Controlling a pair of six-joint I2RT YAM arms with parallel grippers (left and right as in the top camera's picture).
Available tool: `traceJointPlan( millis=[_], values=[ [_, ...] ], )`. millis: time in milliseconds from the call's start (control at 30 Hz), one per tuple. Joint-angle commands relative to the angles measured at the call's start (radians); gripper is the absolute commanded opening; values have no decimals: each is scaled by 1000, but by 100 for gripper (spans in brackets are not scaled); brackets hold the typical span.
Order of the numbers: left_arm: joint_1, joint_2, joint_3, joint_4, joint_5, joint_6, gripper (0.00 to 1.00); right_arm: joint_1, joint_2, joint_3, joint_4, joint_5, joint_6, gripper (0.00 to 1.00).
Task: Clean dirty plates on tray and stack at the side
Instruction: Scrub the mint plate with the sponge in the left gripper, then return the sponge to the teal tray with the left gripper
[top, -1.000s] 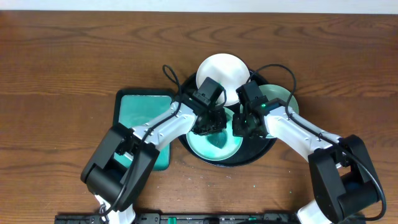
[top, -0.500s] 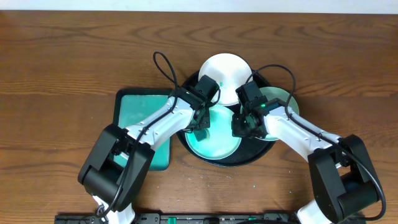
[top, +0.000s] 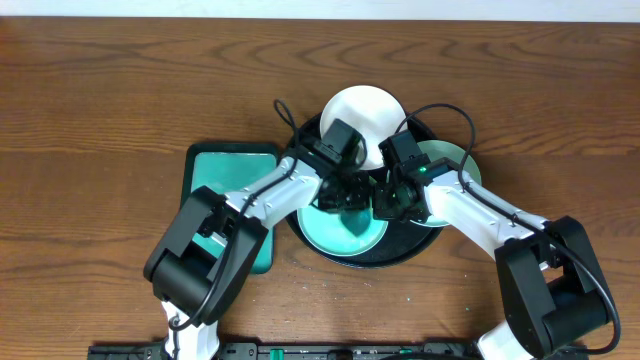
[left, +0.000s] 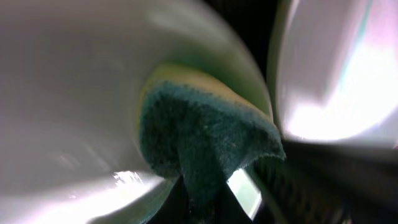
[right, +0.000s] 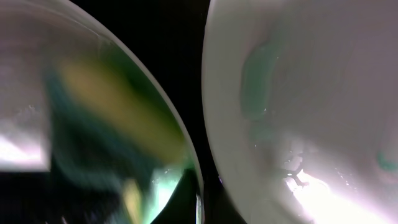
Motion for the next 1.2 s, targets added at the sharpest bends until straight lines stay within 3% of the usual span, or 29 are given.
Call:
traceJointPlan(
  millis=[0, 67, 233, 467, 767, 933, 1167],
  values=[
    [-21, 37, -18, -87, 88, -8, 7, 2, 43, -6, -1, 73, 14, 1],
    [-20, 37, -18, -153, 32, -7, 7, 2, 43, -6, -1, 73, 14, 1],
    [-14, 15, -18, -315, -341, -65, 7, 2, 43, -6, -1, 73, 14, 1],
    [49, -89, 22, -401, -698, -70, 7, 2, 43, -6, -1, 73, 14, 1],
    [154, -283, 103, -463, -576, 5, 7, 2, 43, -6, -17, 73, 14, 1],
    [269, -403, 98, -517, -649, 98, 7, 2, 43, -6, -19, 80, 14, 1],
    [430, -358, -14, -490, -687, 109, 7, 2, 43, -6, 36, 92, 14, 6]
  ],
)
